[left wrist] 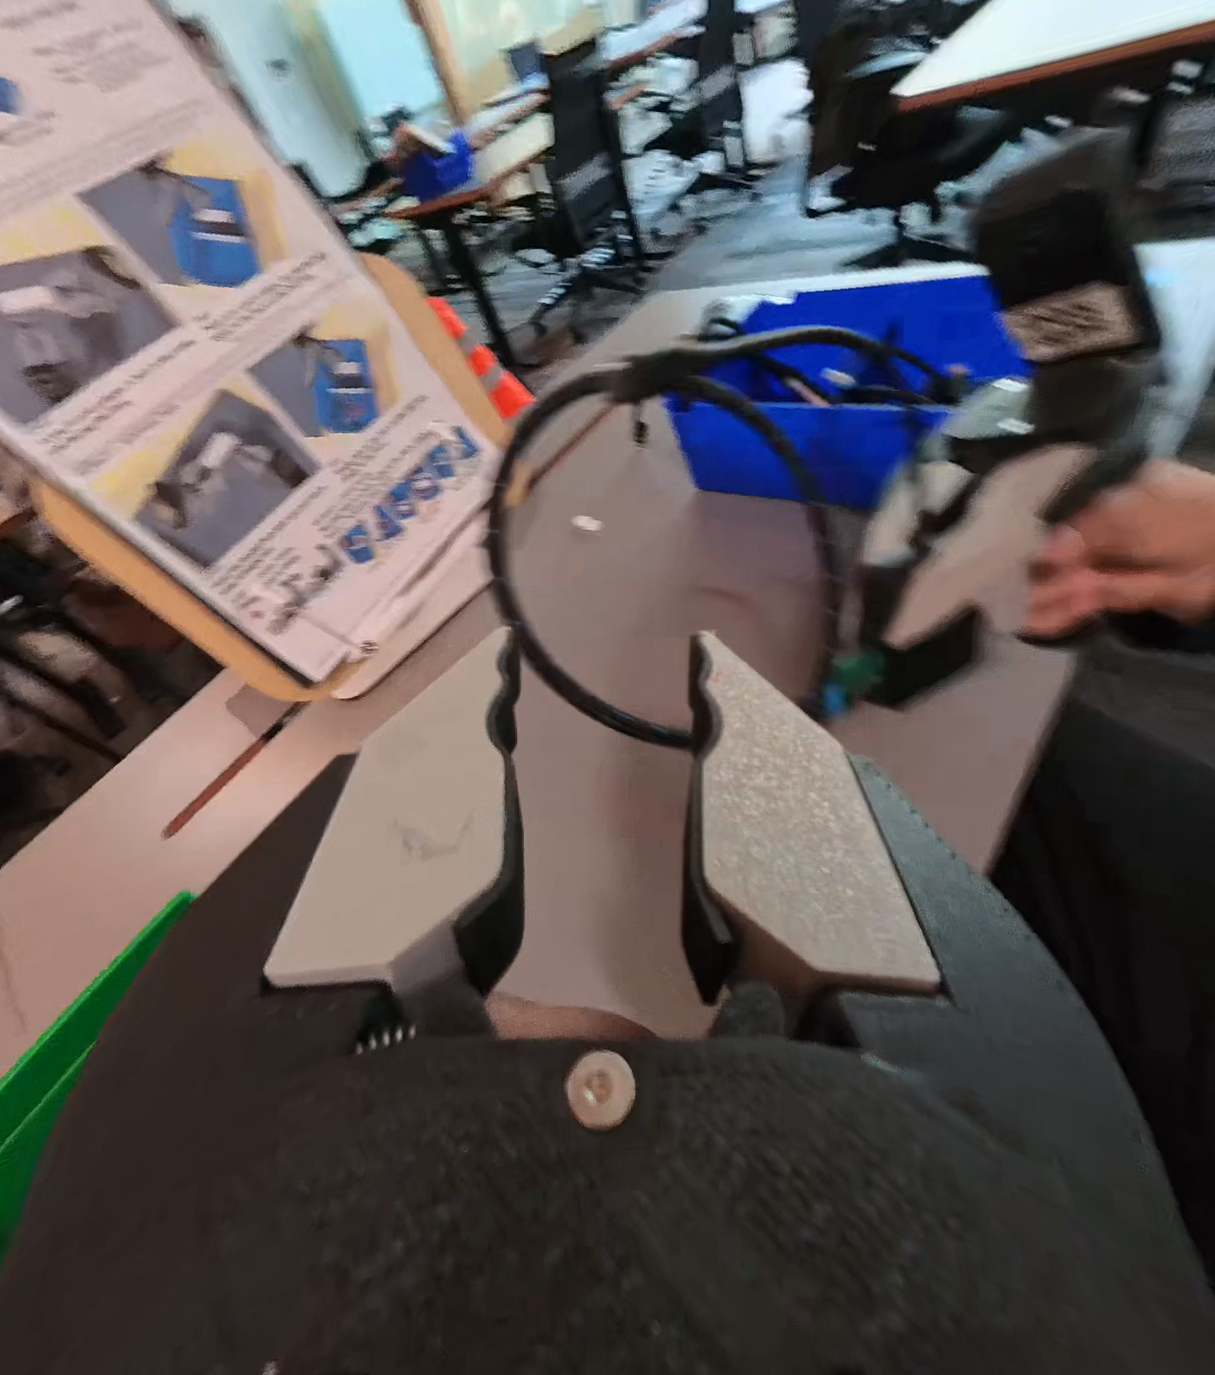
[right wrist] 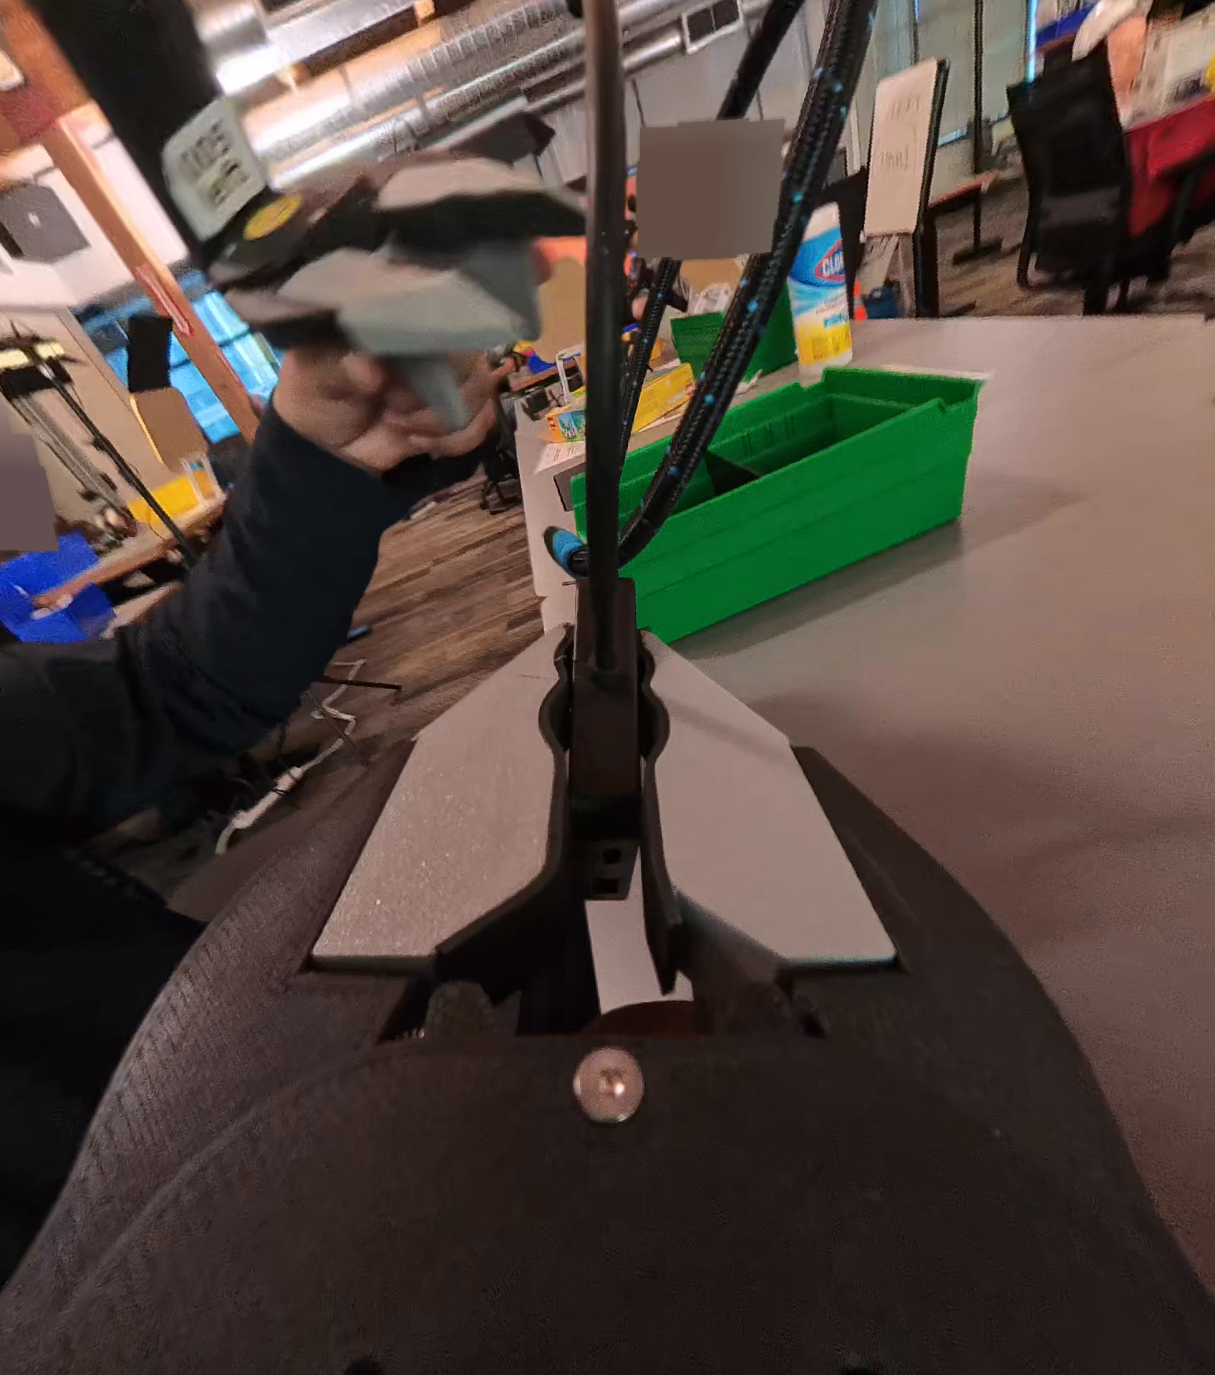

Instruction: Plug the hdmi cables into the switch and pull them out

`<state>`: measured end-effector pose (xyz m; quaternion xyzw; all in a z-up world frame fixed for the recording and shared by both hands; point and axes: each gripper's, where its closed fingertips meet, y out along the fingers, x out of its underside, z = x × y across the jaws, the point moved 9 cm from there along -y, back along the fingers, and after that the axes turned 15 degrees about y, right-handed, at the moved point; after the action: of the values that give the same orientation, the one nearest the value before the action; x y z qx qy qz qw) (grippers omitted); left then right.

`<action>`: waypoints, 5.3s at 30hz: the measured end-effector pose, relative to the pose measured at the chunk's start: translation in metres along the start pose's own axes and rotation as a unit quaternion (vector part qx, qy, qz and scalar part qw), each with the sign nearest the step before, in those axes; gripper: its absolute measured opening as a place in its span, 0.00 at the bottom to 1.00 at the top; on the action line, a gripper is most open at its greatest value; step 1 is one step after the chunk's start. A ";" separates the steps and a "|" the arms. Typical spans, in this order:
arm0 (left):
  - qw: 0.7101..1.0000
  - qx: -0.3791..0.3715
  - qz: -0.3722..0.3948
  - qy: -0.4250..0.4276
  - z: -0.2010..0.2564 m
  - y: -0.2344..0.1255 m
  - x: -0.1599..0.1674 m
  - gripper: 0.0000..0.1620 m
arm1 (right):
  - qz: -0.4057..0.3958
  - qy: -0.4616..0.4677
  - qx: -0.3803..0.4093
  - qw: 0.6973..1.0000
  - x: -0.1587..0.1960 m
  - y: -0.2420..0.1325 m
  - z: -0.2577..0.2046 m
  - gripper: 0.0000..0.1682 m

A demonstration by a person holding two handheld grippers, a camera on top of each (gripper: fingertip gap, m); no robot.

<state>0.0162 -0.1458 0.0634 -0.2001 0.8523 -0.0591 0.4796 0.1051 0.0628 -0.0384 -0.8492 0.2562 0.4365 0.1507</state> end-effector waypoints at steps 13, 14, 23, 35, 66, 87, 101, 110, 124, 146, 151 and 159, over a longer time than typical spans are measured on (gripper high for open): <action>0.948 0.094 -0.107 0.285 0.100 0.031 0.017 0.26 | -0.065 0.152 -0.108 0.980 0.018 0.022 0.012 0.06; 0.944 0.088 -0.125 0.294 0.097 0.033 0.021 0.27 | -0.065 0.160 -0.119 0.978 0.017 0.020 0.012 0.06; 0.922 0.098 -0.158 0.340 0.110 0.048 0.027 0.23 | -0.084 0.164 -0.107 0.977 0.024 0.025 0.014 0.07; 0.916 0.122 -0.184 0.335 0.117 0.056 0.040 0.21 | -0.105 0.142 -0.093 0.980 0.030 0.032 0.012 0.07; 0.872 0.072 -0.153 0.459 0.128 0.051 0.069 0.18 | -0.244 -0.047 0.034 0.968 0.059 0.042 0.004 0.08; 0.914 0.051 -0.203 0.347 0.100 0.041 0.117 0.03 | -0.207 -0.034 0.084 0.974 0.030 -0.007 0.031 0.08; 0.938 -0.022 -0.135 0.319 0.128 0.070 0.122 0.04 | -0.085 -0.084 0.316 0.941 -0.022 -0.159 0.007 0.08; 0.940 -0.026 -0.107 0.322 0.142 0.082 0.109 0.04 | -0.075 -0.102 0.547 0.828 -0.109 -0.251 0.063 0.08; 0.949 -0.060 -0.087 0.298 0.135 0.084 0.116 0.04 | -0.247 0.001 0.683 0.687 -0.102 -0.270 0.203 0.22; 0.957 -0.086 -0.017 0.278 0.147 0.110 0.118 0.04 | -0.246 -0.058 0.138 0.958 0.038 0.042 0.034 0.27; 0.965 -0.082 -0.025 0.246 0.143 0.108 0.126 0.08 | -0.247 -0.093 0.171 0.949 0.038 0.055 0.040 0.06; 0.961 -0.176 0.062 0.205 0.132 0.103 0.108 0.35 | -0.186 -0.108 0.224 0.950 0.013 0.013 0.019 0.04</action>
<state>0.0486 -0.0827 -0.1227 -0.2117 0.9400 0.0824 0.2545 0.0915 0.0569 -0.0606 -0.7739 0.1668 0.4211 0.4427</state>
